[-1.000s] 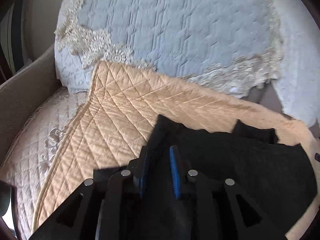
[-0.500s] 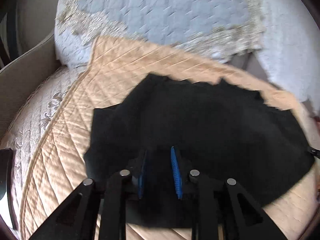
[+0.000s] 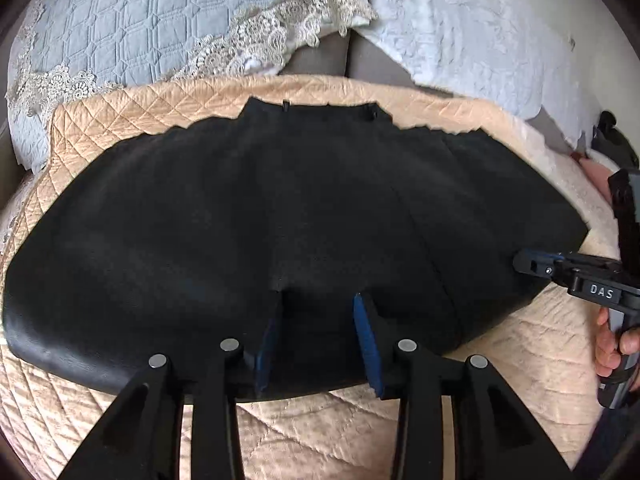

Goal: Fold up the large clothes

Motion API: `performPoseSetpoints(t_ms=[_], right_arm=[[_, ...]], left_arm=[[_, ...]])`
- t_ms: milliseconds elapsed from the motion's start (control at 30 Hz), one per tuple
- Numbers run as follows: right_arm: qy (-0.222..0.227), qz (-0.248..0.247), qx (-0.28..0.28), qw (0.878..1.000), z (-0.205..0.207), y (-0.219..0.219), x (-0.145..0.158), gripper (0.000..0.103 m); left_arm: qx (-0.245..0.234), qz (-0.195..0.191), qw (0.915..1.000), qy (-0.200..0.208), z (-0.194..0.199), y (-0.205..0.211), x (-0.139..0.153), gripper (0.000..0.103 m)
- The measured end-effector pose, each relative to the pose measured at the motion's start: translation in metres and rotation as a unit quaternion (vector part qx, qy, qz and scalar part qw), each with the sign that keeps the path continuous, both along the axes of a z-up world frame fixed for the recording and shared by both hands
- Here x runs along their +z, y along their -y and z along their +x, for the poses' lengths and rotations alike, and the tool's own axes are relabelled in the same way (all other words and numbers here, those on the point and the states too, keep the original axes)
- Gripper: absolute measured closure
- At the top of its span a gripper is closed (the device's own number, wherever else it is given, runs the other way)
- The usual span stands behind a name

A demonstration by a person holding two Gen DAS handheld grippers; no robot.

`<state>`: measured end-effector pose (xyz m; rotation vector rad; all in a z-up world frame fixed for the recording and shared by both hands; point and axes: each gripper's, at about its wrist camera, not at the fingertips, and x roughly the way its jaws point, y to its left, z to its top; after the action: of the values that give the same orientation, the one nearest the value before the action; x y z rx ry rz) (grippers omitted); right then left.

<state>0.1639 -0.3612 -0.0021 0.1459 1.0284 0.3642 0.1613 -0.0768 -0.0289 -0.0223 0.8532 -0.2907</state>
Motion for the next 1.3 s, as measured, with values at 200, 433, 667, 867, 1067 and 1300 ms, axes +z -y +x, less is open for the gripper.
performPoseSetpoints(t_ms=[200, 433, 667, 867, 1067, 1300], right_arm=[[0.035, -0.021, -0.097, 0.994, 0.0, 0.081, 0.015, 0.091], [0.006, -0.01, -0.146, 0.989, 0.005, 0.108, -0.003, 0.101], [0.033, -0.041, -0.154, 0.987, 0.025, 0.113, 0.002, 0.097], [0.02, -0.042, -0.161, 0.986, 0.026, 0.124, -0.012, 0.097], [0.054, -0.046, -0.138, 0.988, 0.063, 0.108, 0.005, 0.097], [0.027, -0.047, -0.162, 0.985, 0.095, 0.131, -0.036, 0.101]], left_arm=[[0.067, 0.025, 0.9968, 0.035, -0.002, -0.057, 0.014, 0.064], [0.13, 0.009, 0.9914, 0.012, 0.0, -0.101, 0.003, 0.065], [0.18, 0.032, 0.9825, 0.035, 0.021, -0.135, 0.008, 0.065], [0.183, 0.011, 0.9829, 0.016, 0.018, -0.145, -0.006, 0.065], [0.158, 0.036, 0.9852, 0.056, 0.036, -0.135, 0.018, 0.064], [0.191, 0.002, 0.9814, 0.014, 0.069, -0.162, -0.017, 0.064]])
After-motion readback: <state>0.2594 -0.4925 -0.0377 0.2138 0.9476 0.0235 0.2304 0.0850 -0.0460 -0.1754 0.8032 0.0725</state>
